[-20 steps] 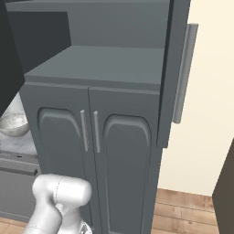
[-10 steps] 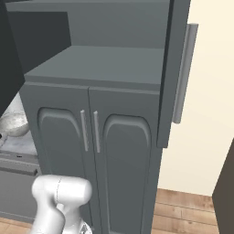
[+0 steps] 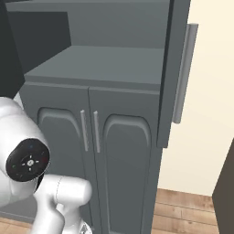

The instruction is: Open the cabinet. Pick the bowls from the counter and place them in the cabinet. Then close the cabinet.

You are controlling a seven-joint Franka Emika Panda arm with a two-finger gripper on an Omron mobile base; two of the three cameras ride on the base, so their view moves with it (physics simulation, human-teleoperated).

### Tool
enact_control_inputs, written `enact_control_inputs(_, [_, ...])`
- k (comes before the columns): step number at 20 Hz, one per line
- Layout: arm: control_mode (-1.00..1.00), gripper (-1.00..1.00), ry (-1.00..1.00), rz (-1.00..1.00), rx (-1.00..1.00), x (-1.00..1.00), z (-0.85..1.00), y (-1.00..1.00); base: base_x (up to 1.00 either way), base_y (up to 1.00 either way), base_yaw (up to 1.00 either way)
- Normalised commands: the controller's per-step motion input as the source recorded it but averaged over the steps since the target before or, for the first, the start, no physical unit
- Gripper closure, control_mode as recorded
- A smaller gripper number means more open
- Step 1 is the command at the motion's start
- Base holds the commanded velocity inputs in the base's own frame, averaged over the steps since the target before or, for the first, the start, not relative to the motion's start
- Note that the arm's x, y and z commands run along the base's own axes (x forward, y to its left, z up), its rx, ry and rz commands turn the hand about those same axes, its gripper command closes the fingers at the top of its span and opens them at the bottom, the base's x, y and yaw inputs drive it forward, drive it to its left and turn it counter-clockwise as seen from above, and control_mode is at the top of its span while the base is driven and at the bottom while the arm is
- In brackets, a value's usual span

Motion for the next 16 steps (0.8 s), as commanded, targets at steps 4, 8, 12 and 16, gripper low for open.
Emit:
enact_control_inputs(4, [-1.00,-1.00,0.00,0.17,0.19,0.30,0.00,0.00,0.00,0.00,0.00])
enact_control_inputs(8, [-1.00,-1.00,0.00,0.17,0.17,0.26,-0.06,0.05,0.00,0.00,0.00])
enact_control_inputs(12, [-1.00,-1.00,0.00,0.11,0.09,0.34,-0.02,0.14,0.00,0.00,0.00])
enact_control_inputs(16, [-1.00,-1.00,0.01,0.07,0.01,0.39,0.00,0.19,0.00,0.00,0.00])
